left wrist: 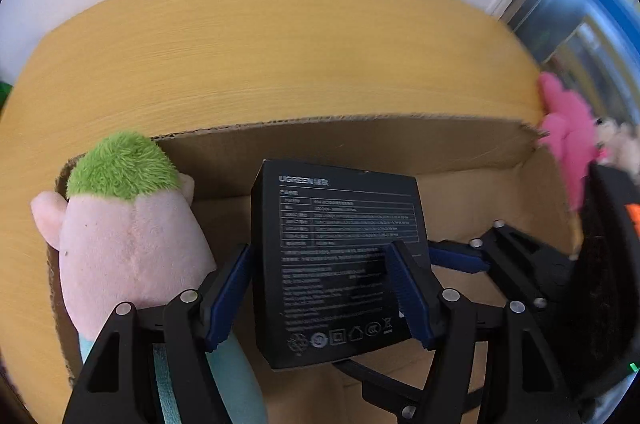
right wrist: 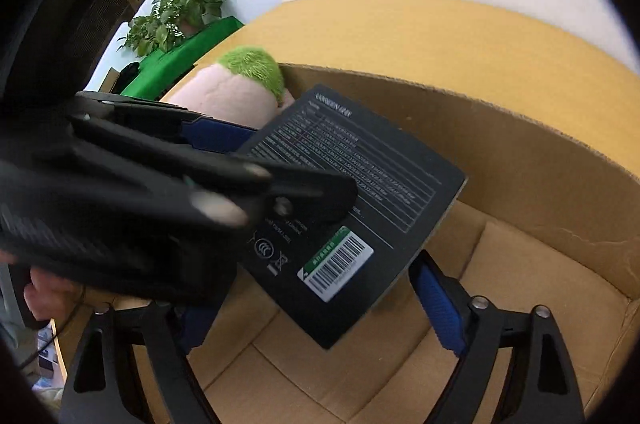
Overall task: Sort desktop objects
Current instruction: 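Lower the black box into the cardboard box and open the left gripper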
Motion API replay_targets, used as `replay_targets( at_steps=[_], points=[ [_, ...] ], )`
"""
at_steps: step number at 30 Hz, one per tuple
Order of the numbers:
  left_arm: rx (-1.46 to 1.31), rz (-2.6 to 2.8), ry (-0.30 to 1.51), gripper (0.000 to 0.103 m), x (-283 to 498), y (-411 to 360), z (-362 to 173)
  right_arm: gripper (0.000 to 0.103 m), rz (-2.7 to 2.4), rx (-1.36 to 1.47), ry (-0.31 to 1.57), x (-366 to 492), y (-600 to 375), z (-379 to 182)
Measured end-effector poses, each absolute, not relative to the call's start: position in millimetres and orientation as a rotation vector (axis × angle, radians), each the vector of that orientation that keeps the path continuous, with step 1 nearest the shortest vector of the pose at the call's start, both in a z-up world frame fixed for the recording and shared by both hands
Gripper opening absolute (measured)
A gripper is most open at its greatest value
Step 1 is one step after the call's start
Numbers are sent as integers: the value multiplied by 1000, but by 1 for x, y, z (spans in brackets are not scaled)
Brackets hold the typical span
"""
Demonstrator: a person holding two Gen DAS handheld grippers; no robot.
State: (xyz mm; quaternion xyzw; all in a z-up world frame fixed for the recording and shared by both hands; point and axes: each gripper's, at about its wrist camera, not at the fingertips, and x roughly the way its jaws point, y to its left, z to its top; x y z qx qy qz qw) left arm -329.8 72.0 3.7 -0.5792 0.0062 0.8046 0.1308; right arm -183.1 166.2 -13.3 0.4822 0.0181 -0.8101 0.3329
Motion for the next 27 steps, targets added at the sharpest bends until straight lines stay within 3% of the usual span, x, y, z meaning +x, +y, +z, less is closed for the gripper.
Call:
replay_targets(
  at_steps=[5, 16, 21, 27],
  points=[
    [-1713, 2352, 97, 65, -326, 77, -2, 83, -2121, 1272, 87, -187, 155, -10],
    [-1540, 2396, -71, 67, -301, 26, 51, 81, -2192, 1273, 126, -185, 172, 6],
    [-1492, 2449, -53, 73, -280, 10, 68, 82, -2157, 1250, 49, -184, 161, 23],
    [-1670, 2451, -26, 73, -293, -21, 40, 83, -1996, 1244, -94, -158, 117, 24]
  ],
)
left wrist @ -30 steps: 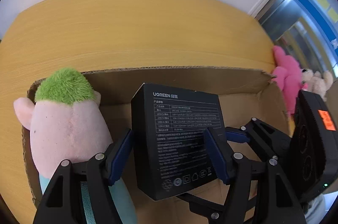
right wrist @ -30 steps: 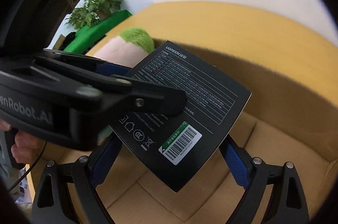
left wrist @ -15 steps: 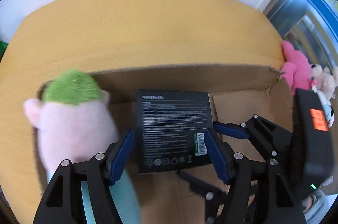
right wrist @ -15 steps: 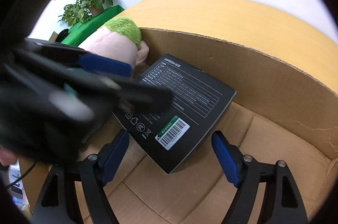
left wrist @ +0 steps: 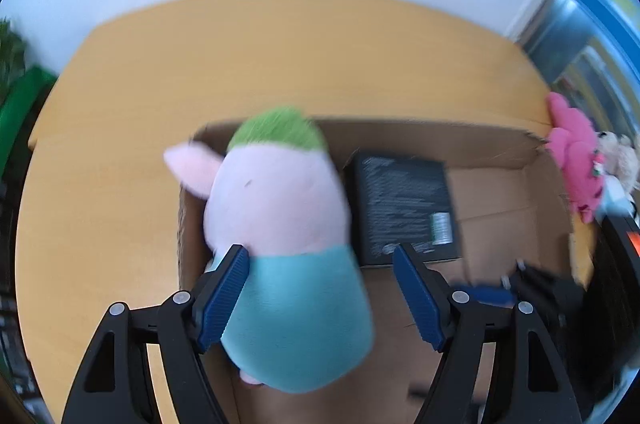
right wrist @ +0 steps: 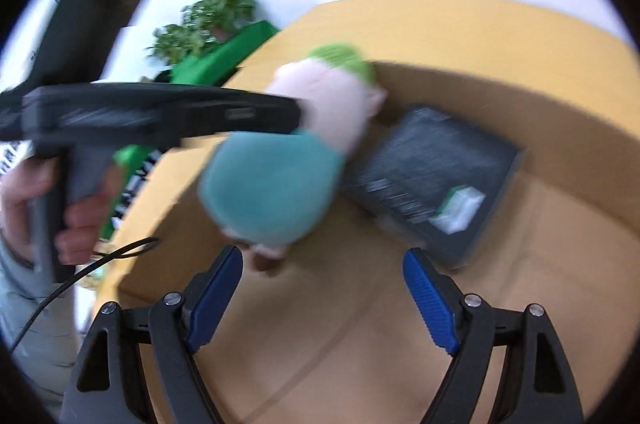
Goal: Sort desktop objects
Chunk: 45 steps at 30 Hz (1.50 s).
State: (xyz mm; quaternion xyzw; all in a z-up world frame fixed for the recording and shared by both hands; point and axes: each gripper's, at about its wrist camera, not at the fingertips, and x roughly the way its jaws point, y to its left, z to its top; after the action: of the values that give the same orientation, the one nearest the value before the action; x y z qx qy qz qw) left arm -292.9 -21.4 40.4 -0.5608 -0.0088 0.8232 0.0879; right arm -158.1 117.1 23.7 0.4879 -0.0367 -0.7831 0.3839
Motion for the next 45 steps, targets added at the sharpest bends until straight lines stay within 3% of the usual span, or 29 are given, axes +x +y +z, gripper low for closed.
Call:
replay_targets(
  at_steps=[6, 14, 19, 29, 33, 45],
  points=[
    [-1724, 2455, -27, 73, -294, -43, 26, 83, -1909, 1255, -161, -141, 70, 11],
    [-1679, 2435, -36, 60, -286, -53, 30, 85, -1928, 1290, -309, -162, 44, -9],
    [-1651, 2406, -107, 54, -280, -63, 33, 78, -1999, 1212, -215, -150, 31, 0],
    [-1664, 2272, -300, 53, -275, -71, 33, 77, -2081, 1263, -202, -133, 46, 12],
    [-1699, 2277, -348, 59, -280, -85, 27, 77, -2076, 1264, -161, -128, 39, 13],
    [-1638, 2407, -297, 57, -272, -102, 50, 77, -2086, 1237, -151, -135, 17, 12]
  ],
)
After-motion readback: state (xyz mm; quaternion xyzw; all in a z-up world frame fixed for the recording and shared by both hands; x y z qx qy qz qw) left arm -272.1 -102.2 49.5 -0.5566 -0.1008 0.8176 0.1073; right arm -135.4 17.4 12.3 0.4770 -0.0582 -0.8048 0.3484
